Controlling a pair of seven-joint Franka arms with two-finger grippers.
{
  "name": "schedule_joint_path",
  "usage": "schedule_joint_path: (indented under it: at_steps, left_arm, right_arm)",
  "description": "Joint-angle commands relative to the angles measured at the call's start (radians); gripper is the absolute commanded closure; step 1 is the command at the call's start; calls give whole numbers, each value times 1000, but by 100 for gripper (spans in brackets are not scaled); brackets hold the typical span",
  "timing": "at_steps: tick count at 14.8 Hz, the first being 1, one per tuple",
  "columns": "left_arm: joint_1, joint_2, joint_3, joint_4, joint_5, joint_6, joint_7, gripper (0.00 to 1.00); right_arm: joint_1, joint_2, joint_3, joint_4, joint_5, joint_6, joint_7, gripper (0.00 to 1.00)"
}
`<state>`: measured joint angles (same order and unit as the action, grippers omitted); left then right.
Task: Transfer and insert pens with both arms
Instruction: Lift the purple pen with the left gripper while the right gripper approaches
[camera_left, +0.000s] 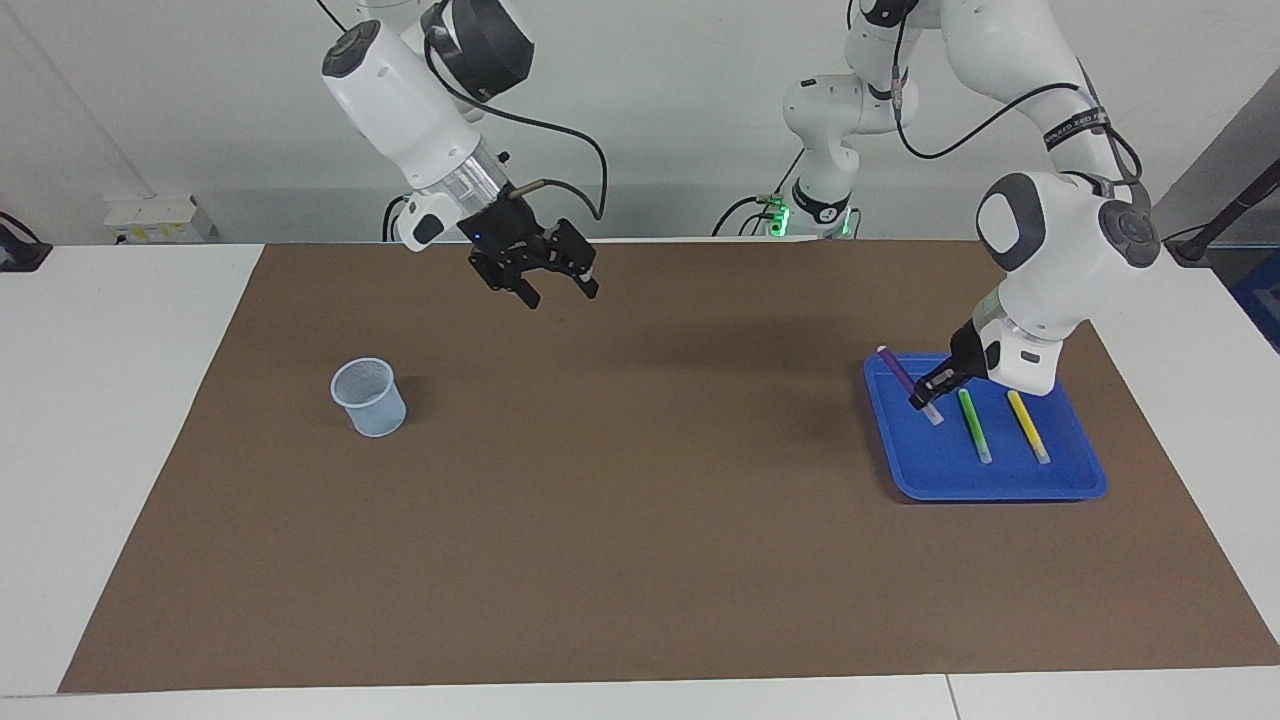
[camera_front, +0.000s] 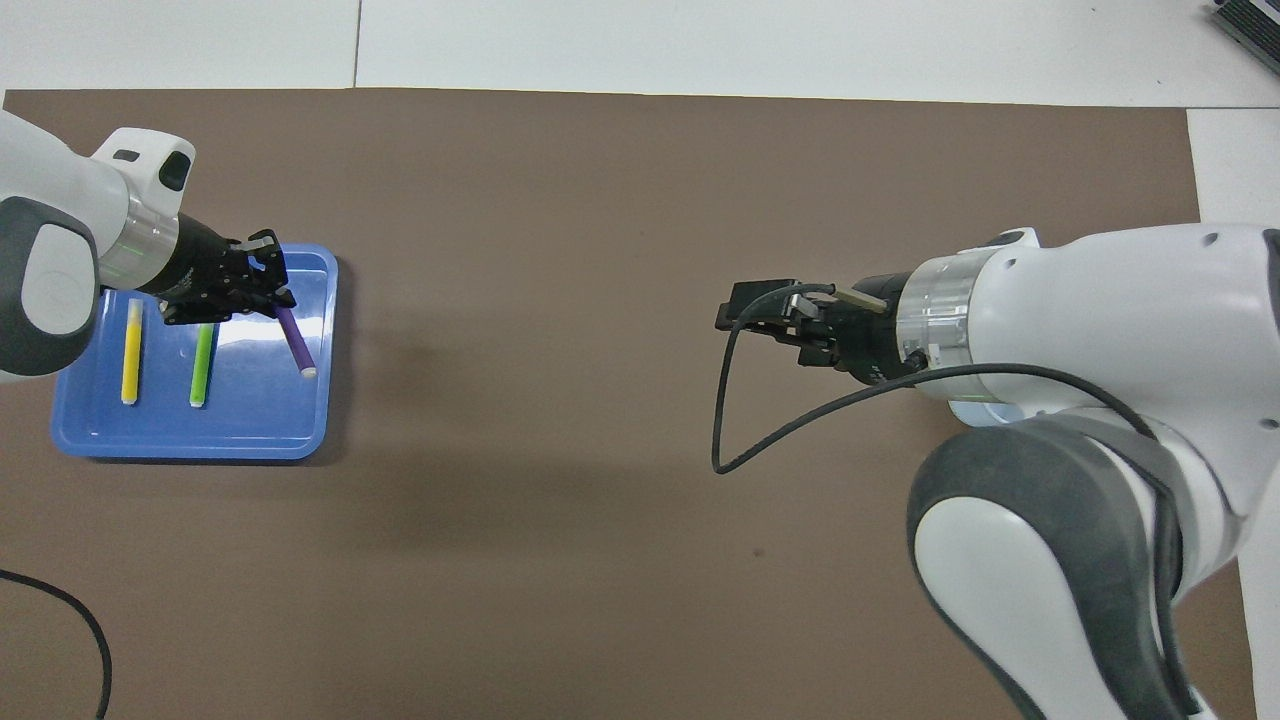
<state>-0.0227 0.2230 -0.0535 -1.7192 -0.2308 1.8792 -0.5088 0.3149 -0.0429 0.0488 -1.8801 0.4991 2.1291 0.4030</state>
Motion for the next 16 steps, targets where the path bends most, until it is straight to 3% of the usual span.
schedule_joint_path:
  at_steps: [1,5,7,10,13,16]
  left_arm:
    - [-40,-42,4,-14,-93,-38,-156,100]
    - [-158,-70,4,-16,-160,-51,-466,100]
    - [-215,-74,4,-26,-215,-48,-604,100]
    - [-289,-82,4,-34,-297,-31,-819,100]
    - [-321,-103,-2,-39,-364,-38,-893,100]
    - [-336,-106,-8,-37,-404,-26,-935,100]
  right_arm:
    - [19,-3,0,-14,24,31,-95,5]
    - [55,11,2,2,36,32,-182,1]
    - [72,12,2,4,100,52,-185,1]
    - [93,20,2,3,113,104,-188,10]
    - [130,54,2,-4,238,222,-263,10]
    - [131,66,2,-7,240,241,-286,10]
